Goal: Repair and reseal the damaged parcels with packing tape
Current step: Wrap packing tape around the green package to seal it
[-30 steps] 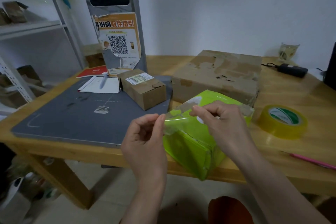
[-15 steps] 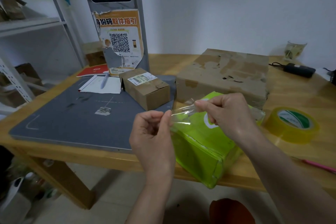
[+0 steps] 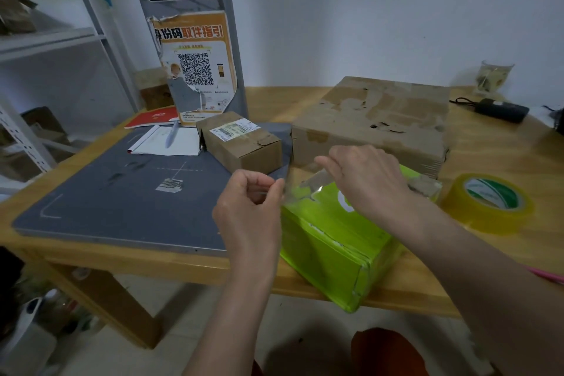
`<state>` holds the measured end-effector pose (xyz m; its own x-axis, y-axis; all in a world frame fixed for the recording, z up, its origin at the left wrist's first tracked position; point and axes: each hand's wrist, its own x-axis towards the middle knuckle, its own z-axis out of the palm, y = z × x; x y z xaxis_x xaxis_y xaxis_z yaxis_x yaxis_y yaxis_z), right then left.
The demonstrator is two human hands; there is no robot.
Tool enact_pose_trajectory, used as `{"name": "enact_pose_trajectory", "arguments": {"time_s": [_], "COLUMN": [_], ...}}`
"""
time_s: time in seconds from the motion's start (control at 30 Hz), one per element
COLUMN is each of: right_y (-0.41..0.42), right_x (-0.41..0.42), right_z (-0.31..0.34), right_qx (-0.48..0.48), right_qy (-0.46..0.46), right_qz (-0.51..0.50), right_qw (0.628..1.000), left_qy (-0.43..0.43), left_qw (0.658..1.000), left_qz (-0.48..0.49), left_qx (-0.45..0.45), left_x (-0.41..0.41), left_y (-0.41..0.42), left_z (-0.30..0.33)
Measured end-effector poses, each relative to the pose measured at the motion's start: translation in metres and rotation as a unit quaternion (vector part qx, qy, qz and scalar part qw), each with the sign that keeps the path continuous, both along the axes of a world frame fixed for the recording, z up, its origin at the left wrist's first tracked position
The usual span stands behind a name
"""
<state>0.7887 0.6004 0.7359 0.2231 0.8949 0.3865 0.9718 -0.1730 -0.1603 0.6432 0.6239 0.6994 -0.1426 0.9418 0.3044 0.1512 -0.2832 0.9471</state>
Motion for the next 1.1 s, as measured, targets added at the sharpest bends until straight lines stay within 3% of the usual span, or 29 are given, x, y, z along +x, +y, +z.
{"name": "enact_pose_trajectory", "arguments": {"time_s": [0.2,0.63,0.8,1.0,1.1], "right_y": [0.017,0.019,0.019,0.016,0.014], "right_x": [0.004,0.003,0.002,-0.001,-0.004], "right_z": [-0.011,-0.019,-0.021,-0.021,-0.02], "right_qx": [-0.046,-0.059,-0.058,-0.061,-0.066], "right_qy": [-0.045,-0.11,-0.127,-0.144,-0.137], "right_qz": [0.018,0.057,0.064,0.046,0.042], "right_qw": [0.998,0.991,0.988,0.987,0.987], "left_qy": [0.134,0.28,0.356,0.3,0.259], "left_qw": [0.991,0.959,0.934,0.952,0.959], "left_qz": [-0.005,-0.011,0.006,0.027,0.032], "left_qx": [0.01,0.054,0.018,-0.05,0.113], "left_x": [-0.003,-0.004,-0.008,-0.025,-0.027], "left_y": [0.005,0.007,0.003,0.013,0.008], "left_z": [0.003,0.002,0.005,-0.011,-0.016]}}
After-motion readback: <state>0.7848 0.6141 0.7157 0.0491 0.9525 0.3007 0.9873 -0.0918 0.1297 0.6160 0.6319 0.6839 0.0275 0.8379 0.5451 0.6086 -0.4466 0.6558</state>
